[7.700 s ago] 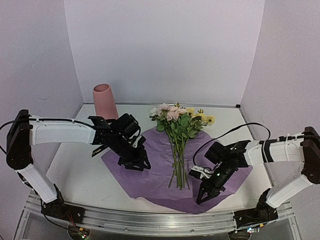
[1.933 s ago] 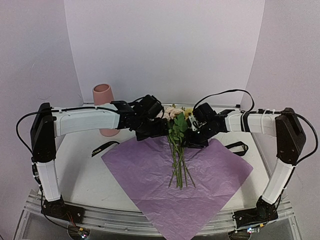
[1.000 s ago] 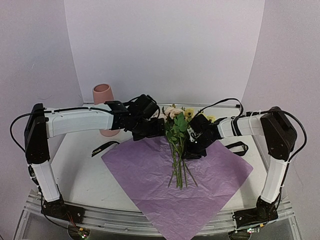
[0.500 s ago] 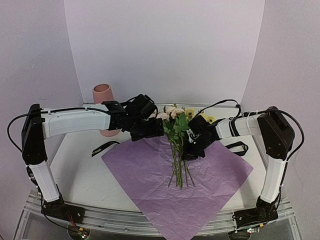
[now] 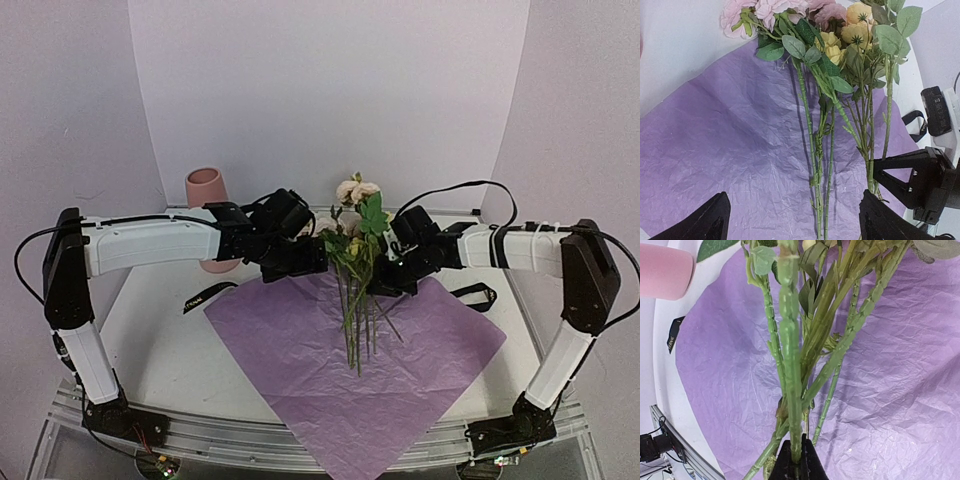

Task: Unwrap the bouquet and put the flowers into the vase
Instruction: Pick up the fake flower from the wrapping paper.

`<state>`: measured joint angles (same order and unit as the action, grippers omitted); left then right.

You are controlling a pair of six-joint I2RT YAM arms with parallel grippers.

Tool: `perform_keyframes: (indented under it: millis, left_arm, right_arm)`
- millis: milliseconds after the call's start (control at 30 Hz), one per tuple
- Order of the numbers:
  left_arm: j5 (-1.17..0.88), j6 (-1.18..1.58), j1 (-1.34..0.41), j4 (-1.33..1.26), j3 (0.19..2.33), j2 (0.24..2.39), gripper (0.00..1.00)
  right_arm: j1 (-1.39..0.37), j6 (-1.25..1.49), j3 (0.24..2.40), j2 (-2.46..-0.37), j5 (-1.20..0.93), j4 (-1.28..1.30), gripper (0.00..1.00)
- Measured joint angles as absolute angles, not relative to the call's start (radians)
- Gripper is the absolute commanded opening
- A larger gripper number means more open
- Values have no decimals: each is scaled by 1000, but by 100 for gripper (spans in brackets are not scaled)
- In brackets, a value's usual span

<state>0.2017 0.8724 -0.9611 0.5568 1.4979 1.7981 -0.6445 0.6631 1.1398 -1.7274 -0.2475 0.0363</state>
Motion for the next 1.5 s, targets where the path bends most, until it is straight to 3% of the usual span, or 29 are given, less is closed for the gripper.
perform_keyframes:
  millis: [367,533,933,1500]
  left_arm:
    - [188,872,-961,557,1498,1798,90]
    - [184,873,-961,557,1498,1798,90]
    - [183,916,-961,556,1452,1777,90]
    - [138,875,-961,453,1466,1757,93]
  right_arm:
    - [-645,639,1140,-1766,-264,44,10]
    - [-645,630,1140,-1791,-262,44,0]
    - [-645,621,1131,-1800,-244,39,0]
    - [-645,557,1131,-1578,-213,21,0]
